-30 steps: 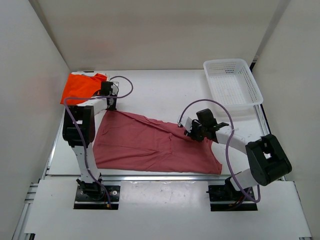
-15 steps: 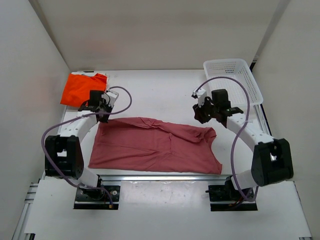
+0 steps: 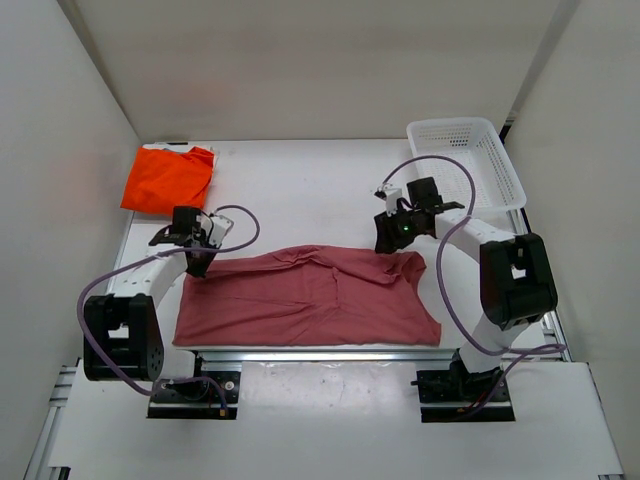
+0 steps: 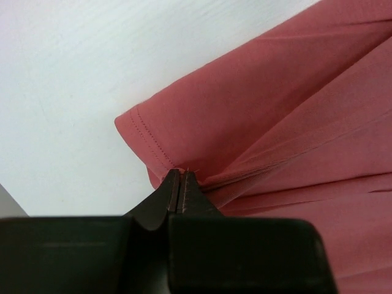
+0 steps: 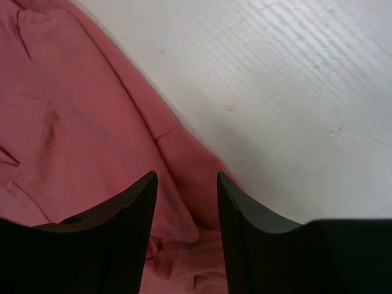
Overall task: Fold and stack the t-shirts
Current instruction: Grap the side of the flattened tshirt furthest away from the robot with both arms
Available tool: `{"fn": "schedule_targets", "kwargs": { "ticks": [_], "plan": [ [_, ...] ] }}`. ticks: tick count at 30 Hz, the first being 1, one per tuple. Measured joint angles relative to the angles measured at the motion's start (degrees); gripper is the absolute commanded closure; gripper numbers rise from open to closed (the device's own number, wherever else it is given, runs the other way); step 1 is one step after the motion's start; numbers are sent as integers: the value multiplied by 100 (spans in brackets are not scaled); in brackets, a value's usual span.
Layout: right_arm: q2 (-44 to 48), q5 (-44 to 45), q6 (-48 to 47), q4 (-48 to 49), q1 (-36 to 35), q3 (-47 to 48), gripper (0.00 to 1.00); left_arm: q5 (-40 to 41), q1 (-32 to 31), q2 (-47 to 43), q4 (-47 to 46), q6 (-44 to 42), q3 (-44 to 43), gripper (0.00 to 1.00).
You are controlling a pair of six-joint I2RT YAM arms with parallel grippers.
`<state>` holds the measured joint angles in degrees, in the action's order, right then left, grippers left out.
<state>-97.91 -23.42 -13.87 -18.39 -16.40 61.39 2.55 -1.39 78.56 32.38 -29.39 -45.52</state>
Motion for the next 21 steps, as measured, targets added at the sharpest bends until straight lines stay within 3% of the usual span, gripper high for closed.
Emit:
{"fn": "schedule_targets", "kwargs": {
  "ticks": [3,4,7,8,21],
  "plan": [
    [-13,-96,-101,-144,-129,-2,54,35,70,-42,61,-39,55,100],
    [-13,-122,-127,-166,-164,-11,59,46,70,-42,68,-44,70,100],
    [-7,-151,-219,-201,-192,-140,86,57,85,-42,122,-79,98,100],
    [2,-149,-262,-229,-190,-208,99,63,85,-42,136,-85,111,100],
    [1080,-24,-1274,-780,-1051,-774,100,201,245,-79,264,-37,175,100]
  ]
}}
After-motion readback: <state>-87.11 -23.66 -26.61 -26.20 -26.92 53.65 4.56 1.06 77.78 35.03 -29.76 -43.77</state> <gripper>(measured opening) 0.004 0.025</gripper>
